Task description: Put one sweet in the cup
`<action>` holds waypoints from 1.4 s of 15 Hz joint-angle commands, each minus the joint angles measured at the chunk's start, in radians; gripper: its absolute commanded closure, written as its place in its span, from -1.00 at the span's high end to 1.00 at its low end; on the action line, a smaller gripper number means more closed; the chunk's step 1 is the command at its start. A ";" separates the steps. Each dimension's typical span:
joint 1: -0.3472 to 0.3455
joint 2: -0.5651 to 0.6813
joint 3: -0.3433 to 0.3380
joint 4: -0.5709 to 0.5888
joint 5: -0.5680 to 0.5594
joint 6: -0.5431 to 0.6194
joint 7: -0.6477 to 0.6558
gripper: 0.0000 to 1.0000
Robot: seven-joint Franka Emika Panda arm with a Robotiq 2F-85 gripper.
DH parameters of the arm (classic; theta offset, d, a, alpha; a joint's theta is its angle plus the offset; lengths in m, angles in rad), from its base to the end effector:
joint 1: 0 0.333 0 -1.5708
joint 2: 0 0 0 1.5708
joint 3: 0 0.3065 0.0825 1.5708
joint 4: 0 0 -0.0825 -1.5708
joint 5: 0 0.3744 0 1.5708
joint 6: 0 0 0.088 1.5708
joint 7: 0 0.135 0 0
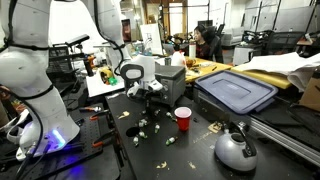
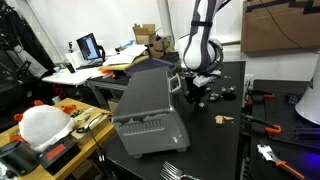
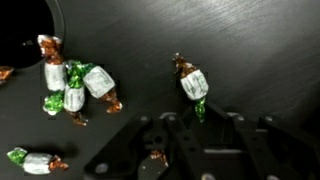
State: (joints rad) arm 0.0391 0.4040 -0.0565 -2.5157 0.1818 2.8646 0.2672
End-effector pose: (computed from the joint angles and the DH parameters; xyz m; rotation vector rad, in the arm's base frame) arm 0.4388 -0.0195 0.0960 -3.0433 0.7076 0.0856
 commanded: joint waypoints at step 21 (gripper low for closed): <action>0.068 -0.065 -0.042 -0.103 -0.095 -0.082 0.012 1.00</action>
State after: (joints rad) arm 0.1126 0.3787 -0.1110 -2.5841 0.1151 2.8066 0.2976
